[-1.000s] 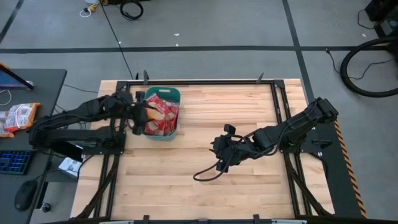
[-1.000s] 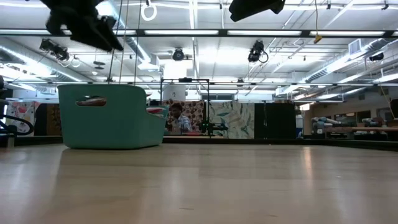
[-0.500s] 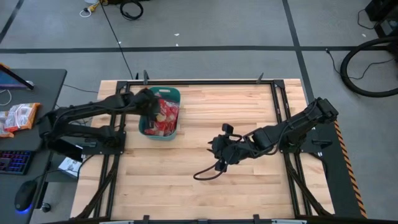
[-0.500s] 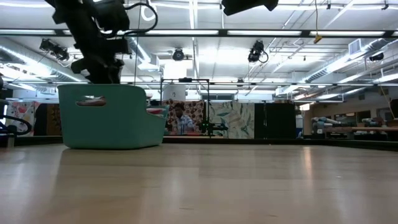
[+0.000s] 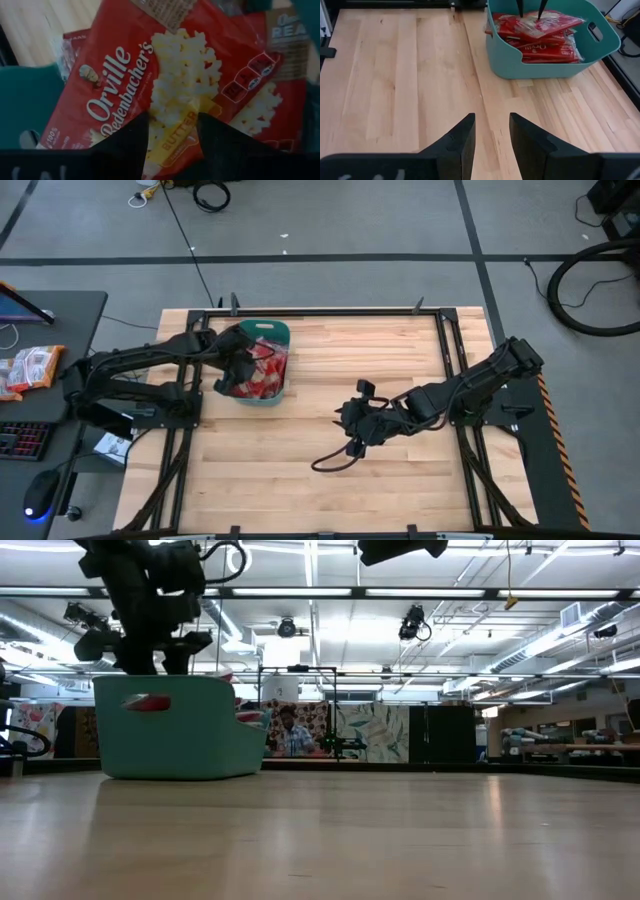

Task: Sort popcorn bags into baskets
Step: Put the red popcorn bag into the green bin, then return to Home Position

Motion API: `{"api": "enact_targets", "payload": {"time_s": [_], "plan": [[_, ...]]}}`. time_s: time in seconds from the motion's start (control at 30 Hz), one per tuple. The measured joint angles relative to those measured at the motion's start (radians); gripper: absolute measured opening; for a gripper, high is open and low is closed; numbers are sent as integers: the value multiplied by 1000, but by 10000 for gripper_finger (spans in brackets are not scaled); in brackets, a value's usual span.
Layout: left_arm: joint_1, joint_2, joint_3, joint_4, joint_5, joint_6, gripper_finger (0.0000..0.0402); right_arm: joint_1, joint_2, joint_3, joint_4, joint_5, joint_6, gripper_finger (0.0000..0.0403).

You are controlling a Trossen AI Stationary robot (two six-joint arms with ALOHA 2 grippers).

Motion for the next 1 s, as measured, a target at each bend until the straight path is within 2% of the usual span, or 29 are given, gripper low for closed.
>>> {"api": "enact_targets", "payload": {"time_s": [0.23,0.33,0.43,0.63,0.83,1.0], "plan": [[-26,-48,141,-55,-15,-16,171,-3,3,0,-1,0,2,125],[-30,-60,185,-42,68,-145,171,-3,3,0,-12,0,6,125],[-31,-55,166,27,154,-328,171,-3,3,0,-11,0,6,125],[-35,-2,83,29,137,-585,171,-3,3,0,-21,0,10,125],[-35,32,62,7,120,-662,171,-3,3,0,-26,0,10,125],[-32,14,135,-189,139,-716,171,-4,-2,0,-122,-10,21,125]]}}
